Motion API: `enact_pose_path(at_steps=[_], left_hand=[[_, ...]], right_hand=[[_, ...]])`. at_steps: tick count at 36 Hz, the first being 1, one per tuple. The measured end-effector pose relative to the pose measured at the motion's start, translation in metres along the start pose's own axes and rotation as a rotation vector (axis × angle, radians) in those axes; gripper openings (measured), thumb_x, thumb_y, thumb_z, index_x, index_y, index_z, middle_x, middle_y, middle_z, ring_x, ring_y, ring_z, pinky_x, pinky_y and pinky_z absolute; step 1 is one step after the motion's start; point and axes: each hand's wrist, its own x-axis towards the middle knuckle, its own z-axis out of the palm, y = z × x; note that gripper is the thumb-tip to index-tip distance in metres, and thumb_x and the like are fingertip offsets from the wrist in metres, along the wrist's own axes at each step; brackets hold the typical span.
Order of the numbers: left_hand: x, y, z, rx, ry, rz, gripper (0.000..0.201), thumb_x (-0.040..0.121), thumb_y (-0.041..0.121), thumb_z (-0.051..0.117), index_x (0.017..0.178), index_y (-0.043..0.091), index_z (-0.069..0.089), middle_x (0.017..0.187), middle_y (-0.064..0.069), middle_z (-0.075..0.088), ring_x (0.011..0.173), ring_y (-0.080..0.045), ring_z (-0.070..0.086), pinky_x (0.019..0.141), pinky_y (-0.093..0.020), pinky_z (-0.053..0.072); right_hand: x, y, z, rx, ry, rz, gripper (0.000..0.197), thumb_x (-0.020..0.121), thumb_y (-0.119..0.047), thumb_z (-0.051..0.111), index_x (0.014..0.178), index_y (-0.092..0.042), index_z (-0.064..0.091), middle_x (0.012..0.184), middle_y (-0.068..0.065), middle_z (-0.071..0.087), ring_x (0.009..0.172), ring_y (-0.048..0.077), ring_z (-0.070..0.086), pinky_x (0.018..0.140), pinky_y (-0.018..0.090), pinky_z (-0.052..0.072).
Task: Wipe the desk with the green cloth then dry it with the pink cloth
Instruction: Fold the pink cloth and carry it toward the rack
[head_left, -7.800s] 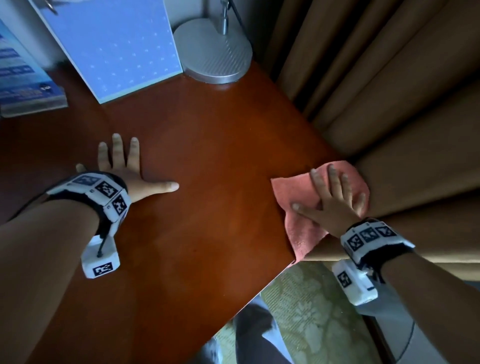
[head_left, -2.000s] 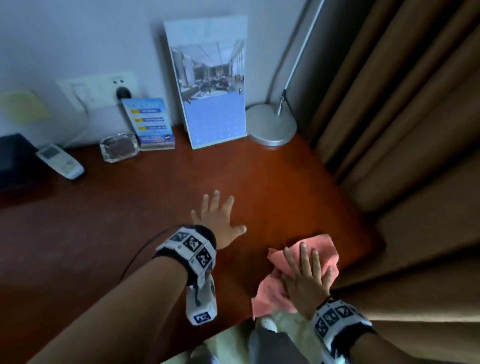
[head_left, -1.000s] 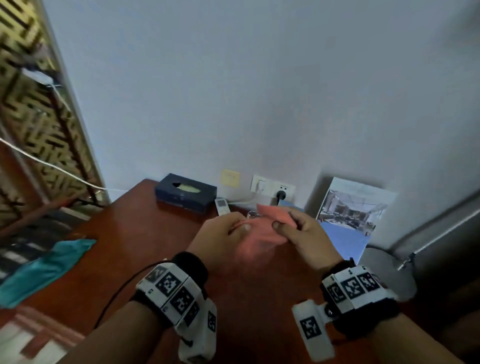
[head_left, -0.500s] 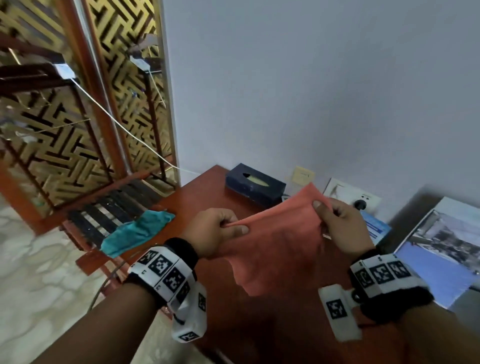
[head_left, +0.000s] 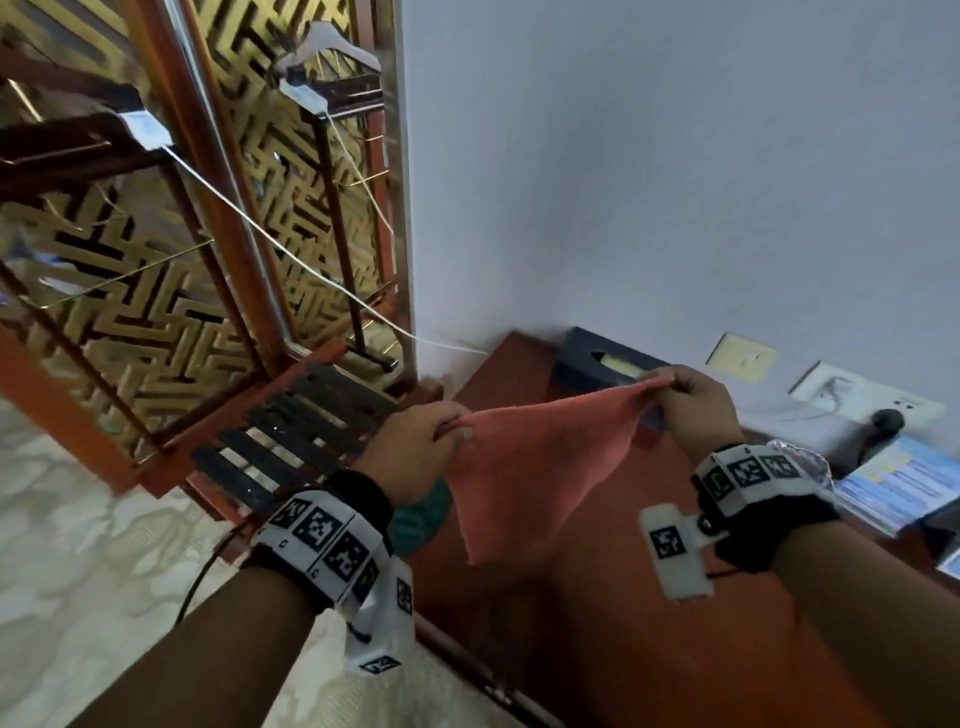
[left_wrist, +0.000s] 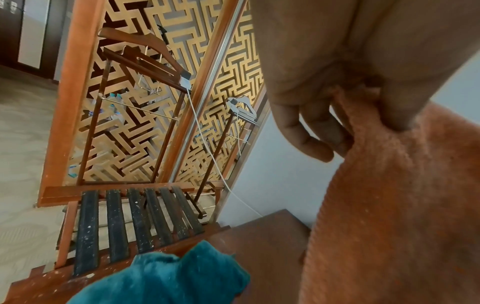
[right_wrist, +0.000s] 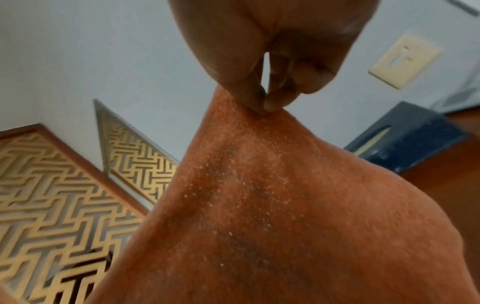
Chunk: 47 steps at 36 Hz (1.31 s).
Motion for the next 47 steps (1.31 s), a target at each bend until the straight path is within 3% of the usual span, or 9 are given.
enact_pose_path(at_steps=[11,13,17,20,27,31,36,41,47], left_hand=[[0.080,-0.030,-0.046,0.090,0.139,-0.049,0.033,0.097,0.009,0.042,0.120,0.018,0.064,0.109,0.000,0.065,0.093,-0.011,0.056,0.071,-0.017,0.038],[0.093,-0.035,-0.050,0.105,0.146,-0.056,0.034,0.097,0.009,0.043,0.122,0.020,0.063,0.115,0.000,0.065,0.103,-0.013,0.056,0.081,-0.016,0.037],[0.119,-0.049,-0.040,0.120,0.067,-0.107,0.036,0.097,0.009,0.041,0.127,0.019,0.059,0.122,-0.004,0.062,0.111,-0.018,0.054,0.092,-0.023,0.040],[0.130,-0.063,-0.018,0.085,0.018,-0.163,0.034,0.097,0.012,0.044,0.126,0.020,0.060,0.119,-0.003,0.064,0.109,-0.020,0.056,0.095,-0.028,0.043],[0.145,-0.104,0.053,0.079,-0.172,-0.260,0.023,0.098,0.018,0.047,0.110,0.021,0.066,0.098,0.008,0.060,0.090,-0.009,0.053,0.075,-0.020,0.037],[0.147,-0.121,0.090,0.049,-0.318,-0.310,0.024,0.095,0.020,0.048,0.111,0.025,0.066,0.106,0.008,0.069,0.100,-0.011,0.060,0.087,-0.026,0.046],[0.157,-0.128,0.110,0.071,-0.332,-0.318,0.027,0.095,0.020,0.049,0.117,0.022,0.064,0.113,0.004,0.067,0.108,-0.013,0.059,0.091,-0.023,0.043],[0.179,-0.143,0.103,0.107,-0.196,-0.417,0.030,0.094,0.024,0.049,0.122,0.030,0.059,0.113,0.000,0.067,0.106,-0.019,0.061,0.093,-0.035,0.048],[0.194,-0.164,0.098,0.092,-0.209,-0.479,0.053,0.096,0.020,0.044,0.145,0.033,0.029,0.137,-0.004,0.052,0.122,-0.022,0.051,0.102,-0.034,0.041]], right_hand=[[0.100,-0.042,0.094,0.109,-0.122,0.156,0.028,0.095,-0.004,0.047,0.119,0.005,0.059,0.112,0.021,0.063,0.079,0.020,0.061,0.045,0.005,0.040],[0.117,-0.046,0.105,0.116,-0.103,0.131,0.022,0.092,-0.007,0.050,0.108,0.001,0.064,0.091,0.009,0.065,0.093,0.027,0.062,0.043,0.005,0.037],[0.149,-0.035,0.131,0.157,-0.072,0.172,0.015,0.088,-0.002,0.050,0.093,-0.005,0.064,0.079,0.003,0.063,0.083,0.020,0.059,0.057,0.011,0.048],[0.171,-0.011,0.148,0.106,-0.121,0.210,0.019,0.086,-0.005,0.049,0.090,-0.011,0.067,0.095,0.008,0.067,0.092,0.024,0.062,0.090,0.038,0.052],[0.194,0.063,0.170,0.068,-0.178,0.438,0.022,0.088,0.004,0.045,0.077,-0.010,0.058,0.093,0.020,0.062,0.089,0.034,0.060,0.088,0.055,0.052],[0.207,0.109,0.176,-0.131,-0.220,0.449,0.019,0.090,-0.002,0.047,0.092,-0.012,0.063,0.097,0.018,0.064,0.099,0.036,0.062,0.092,0.047,0.050],[0.225,0.139,0.195,-0.237,-0.303,0.450,0.027,0.087,0.003,0.046,0.066,-0.012,0.053,0.073,0.008,0.056,0.085,0.025,0.055,0.087,0.043,0.049],[0.219,0.124,0.209,-0.126,-0.308,0.480,0.013,0.090,-0.019,0.054,0.100,-0.022,0.062,0.104,0.014,0.065,0.099,0.036,0.063,0.090,0.047,0.052],[0.170,0.109,0.213,-0.443,-0.429,0.383,0.056,0.089,-0.016,0.054,0.142,-0.017,0.036,0.139,0.015,0.045,0.123,0.033,0.047,0.097,0.032,0.038]])
